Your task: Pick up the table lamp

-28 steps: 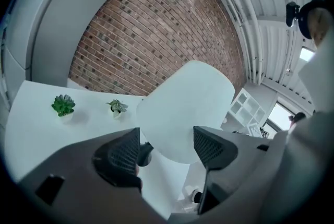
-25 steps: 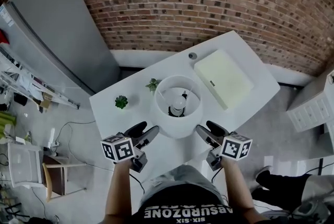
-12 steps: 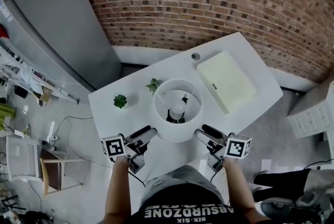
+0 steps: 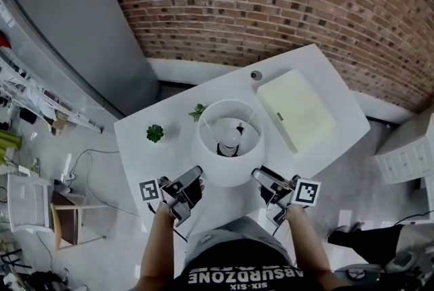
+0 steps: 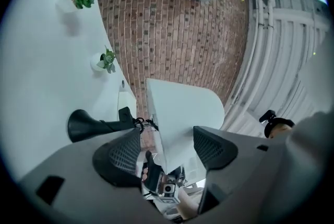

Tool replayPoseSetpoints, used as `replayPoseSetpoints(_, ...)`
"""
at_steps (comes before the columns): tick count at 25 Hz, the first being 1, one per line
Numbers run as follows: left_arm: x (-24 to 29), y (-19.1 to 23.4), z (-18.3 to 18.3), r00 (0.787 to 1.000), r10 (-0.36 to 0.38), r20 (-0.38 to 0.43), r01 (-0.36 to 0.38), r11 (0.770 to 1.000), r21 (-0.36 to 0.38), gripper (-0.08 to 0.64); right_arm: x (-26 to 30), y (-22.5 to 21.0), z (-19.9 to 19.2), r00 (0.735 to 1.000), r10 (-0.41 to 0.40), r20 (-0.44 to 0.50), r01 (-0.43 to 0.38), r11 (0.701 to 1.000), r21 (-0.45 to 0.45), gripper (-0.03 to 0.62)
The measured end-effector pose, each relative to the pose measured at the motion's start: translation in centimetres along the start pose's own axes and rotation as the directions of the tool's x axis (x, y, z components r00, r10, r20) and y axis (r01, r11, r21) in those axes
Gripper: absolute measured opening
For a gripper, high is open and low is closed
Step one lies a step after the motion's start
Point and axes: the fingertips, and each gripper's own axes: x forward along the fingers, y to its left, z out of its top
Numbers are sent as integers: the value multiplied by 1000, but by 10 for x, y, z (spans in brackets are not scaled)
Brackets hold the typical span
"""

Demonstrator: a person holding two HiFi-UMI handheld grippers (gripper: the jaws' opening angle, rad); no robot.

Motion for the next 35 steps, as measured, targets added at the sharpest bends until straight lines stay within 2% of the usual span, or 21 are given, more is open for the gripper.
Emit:
replayPoseSetpoints(8,11,1,7,985,-128,117,142,982,-125,302,9,-2,5,994,77,73,-87,985,150,319)
replayPoseSetpoints(14,13,1,7,959,-197,203,237,952,-195,297,14,-1,3,977,163,136,-195,944,266,308)
replayPoseSetpoints(16,12,-3,9,947,-221,232,266,946,-187,273,15,3,3,965,203,163,-244,925,291,276)
replayPoseSetpoints(20,9,-11,14,920,-271,283,319,937,-141,159,14,11,8,943,264,202,-314,907,281,169)
replayPoseSetpoints(35,6,-15,23,920,-266,288,300,950,-81,120,25,15,13,942,258,213,-303,928,218,132)
